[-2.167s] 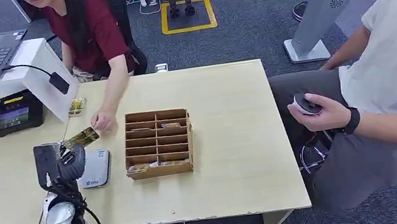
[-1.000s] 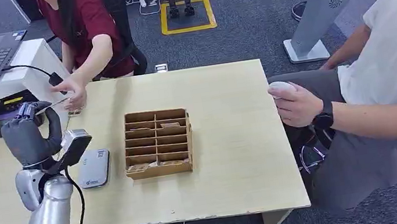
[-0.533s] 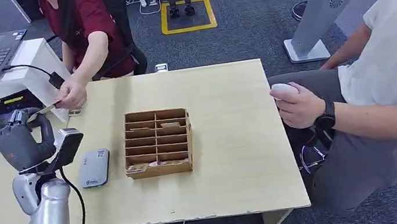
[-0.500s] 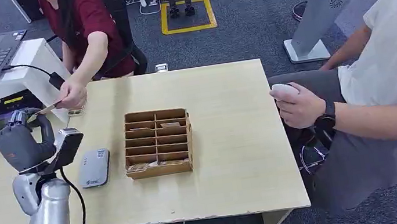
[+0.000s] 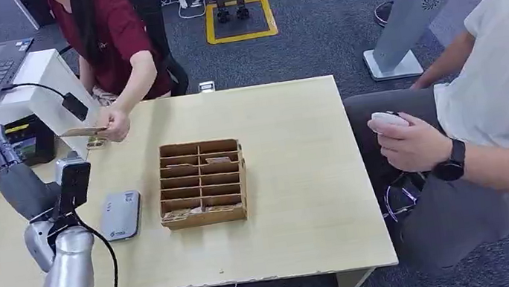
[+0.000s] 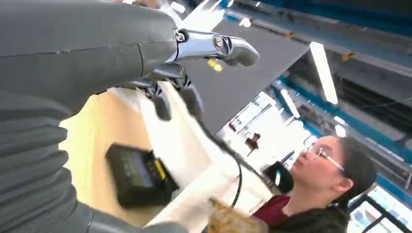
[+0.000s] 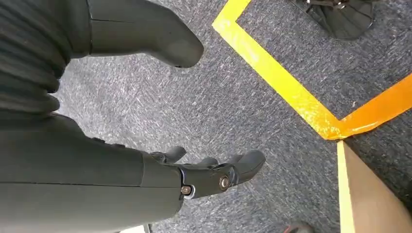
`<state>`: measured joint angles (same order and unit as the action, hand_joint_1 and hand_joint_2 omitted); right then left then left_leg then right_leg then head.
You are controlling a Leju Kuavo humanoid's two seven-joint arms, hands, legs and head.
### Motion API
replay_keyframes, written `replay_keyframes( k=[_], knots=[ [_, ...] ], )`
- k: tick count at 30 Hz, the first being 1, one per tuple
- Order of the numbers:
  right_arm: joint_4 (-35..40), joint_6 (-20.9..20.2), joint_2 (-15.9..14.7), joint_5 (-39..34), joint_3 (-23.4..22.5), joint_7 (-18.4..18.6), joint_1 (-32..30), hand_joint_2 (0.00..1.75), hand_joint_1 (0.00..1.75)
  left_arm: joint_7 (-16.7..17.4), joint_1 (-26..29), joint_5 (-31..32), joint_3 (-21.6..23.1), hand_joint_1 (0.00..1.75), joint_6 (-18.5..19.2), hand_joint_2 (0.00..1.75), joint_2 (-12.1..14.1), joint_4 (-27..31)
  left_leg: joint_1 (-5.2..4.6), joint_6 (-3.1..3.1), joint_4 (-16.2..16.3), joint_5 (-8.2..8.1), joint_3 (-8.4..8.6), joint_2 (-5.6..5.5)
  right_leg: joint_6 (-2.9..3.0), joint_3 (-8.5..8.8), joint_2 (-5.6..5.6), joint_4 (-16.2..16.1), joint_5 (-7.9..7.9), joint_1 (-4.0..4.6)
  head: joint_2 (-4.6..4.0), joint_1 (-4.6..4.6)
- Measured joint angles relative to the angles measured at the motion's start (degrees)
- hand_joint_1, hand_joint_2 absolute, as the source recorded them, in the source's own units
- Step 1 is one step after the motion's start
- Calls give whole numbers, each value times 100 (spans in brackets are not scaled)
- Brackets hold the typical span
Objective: Pass the card to the sensor for recognition and then transmit it.
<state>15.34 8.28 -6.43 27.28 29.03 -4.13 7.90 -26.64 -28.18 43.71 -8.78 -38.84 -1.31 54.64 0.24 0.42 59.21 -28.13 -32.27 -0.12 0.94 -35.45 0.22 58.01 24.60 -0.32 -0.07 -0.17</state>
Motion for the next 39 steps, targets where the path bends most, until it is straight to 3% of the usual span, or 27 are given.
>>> replay_keyframes(
  k=[6, 8, 11, 13, 17, 23, 25, 27, 33, 39],
  knots=[
    [-9, 20, 0, -17, -81, 28, -77, 175, 0, 336, 92, -577, 640, 0, 205, 175, 344, 37, 0, 0, 0, 0, -2, 1, 0, -1, -1, 0, 0, 0, 0, 2],
    [-13, 22, -2, -55, -105, 52, -104, 175, 0, 343, 206, -794, 812, 0, 514, 175, 466, 176, 1, 0, -1, 0, -4, 2, 0, -1, 0, 1, 0, 0, 0, 4],
    [-28, 57, -7, -175, -208, -11, -165, 175, 0, 345, 742, -1110, 1156, 0, 1456, 175, 792, 941, 1, -2, -3, -3, -1, 14, 0, -5, 16, 1, 1, 0, 0, 2],
    [-39, 65, -22, -223, -251, -17, -220, 175, 0, 367, 1151, -1116, 1364, 0, 1723, 175, 978, 1525, 1, -1, -3, -4, -8, 15, -1, -11, 15, 0, 3, 0, 0, 4],
    [-103, 48, -55, -260, -352, 74, -307, 175, 0, 271, 2079, -1036, 1763, 0, 2050, 175, 1354, 2763, -1, -2, -4, -16, -16, 13, -2, -18, 13, -4, 10, 0, 0, 7],
    [-168, 111, -81, -376, -492, 44, -373, 175, 0, 251, 3032, -998, 2246, 0, 2264, 175, 1640, 3833, -2, 5, -4, -21, -24, 14, -3, -21, 12, -6, 12, 0, 0, 2],
    [-168, 133, -81, -407, -516, -11, -378, 175, 0, 209, 3244, -1020, 2332, 0, 2236, 175, 1640, 4029, -2, 5, -3, -21, -24, 14, -3, -20, 12, -6, 11, -1, 0, 2],
    [-168, 138, -81, -404, -542, -28, -381, 175, 0, 201, 3439, -647, 2454, 0, 2067, 175, 1640, 4188, -2, 5, -3, -21, -23, 12, -3, -20, 11, -6, 11, -1, 0, 0],
    [-168, 103, -81, -310, -586, 2, -368, 175, 0, 640, 3522, 1604, 3183, 0, 1037, 175, 1686, 4137, -2, 5, -3, -20, -23, 7, -1, -20, 1, -6, 9, -2, 0, 0],
    [-166, 98, -79, -258, -592, 70, -332, 175, 0, 1187, 3239, 2016, 3818, 0, 649, 175, 1675, 3573, -1, 4, -3, -16, -23, 7, 0, -20, 1, -5, 7, -1, 0, 0]
  ],
)
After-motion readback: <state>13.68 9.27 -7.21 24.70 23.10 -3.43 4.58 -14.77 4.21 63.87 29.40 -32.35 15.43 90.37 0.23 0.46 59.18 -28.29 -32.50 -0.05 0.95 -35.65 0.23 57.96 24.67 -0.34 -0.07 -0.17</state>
